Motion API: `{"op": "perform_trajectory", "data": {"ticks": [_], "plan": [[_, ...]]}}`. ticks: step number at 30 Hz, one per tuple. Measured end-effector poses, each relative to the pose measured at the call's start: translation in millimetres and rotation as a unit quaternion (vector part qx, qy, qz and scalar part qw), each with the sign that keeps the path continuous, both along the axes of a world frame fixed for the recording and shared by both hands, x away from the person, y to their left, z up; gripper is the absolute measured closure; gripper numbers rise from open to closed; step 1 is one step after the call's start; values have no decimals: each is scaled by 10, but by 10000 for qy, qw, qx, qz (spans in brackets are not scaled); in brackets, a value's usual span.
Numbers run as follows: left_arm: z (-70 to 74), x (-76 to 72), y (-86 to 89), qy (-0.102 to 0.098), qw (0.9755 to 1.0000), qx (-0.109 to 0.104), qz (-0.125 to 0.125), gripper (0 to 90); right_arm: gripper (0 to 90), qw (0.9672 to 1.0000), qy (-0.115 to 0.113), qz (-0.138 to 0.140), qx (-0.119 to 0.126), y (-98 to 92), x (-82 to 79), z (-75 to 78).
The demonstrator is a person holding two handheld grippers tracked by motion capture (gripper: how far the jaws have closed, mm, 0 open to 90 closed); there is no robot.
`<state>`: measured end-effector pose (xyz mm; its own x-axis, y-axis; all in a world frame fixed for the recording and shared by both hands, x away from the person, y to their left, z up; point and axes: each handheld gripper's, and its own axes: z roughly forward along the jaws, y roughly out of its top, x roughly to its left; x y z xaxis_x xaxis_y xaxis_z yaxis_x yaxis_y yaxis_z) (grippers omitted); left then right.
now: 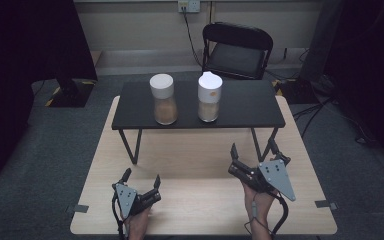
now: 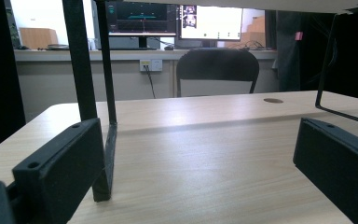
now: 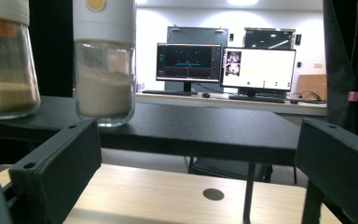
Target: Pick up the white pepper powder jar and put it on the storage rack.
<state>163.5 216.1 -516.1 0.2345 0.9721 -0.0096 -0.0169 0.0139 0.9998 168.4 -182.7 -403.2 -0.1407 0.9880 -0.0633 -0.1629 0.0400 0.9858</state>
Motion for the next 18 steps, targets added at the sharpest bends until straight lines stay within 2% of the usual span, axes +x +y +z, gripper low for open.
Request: {"op": "perform_trajectory", "data": {"ticks": [8, 18], "plan": [[-1, 1, 2, -1, 10000, -1, -5, 15, 0, 9998, 146, -81, -51, 6, -67, -153], [0, 1, 1, -2, 10000, -1, -6, 15, 0, 9991, 417, -39, -120, -5, -97, -350]]}}
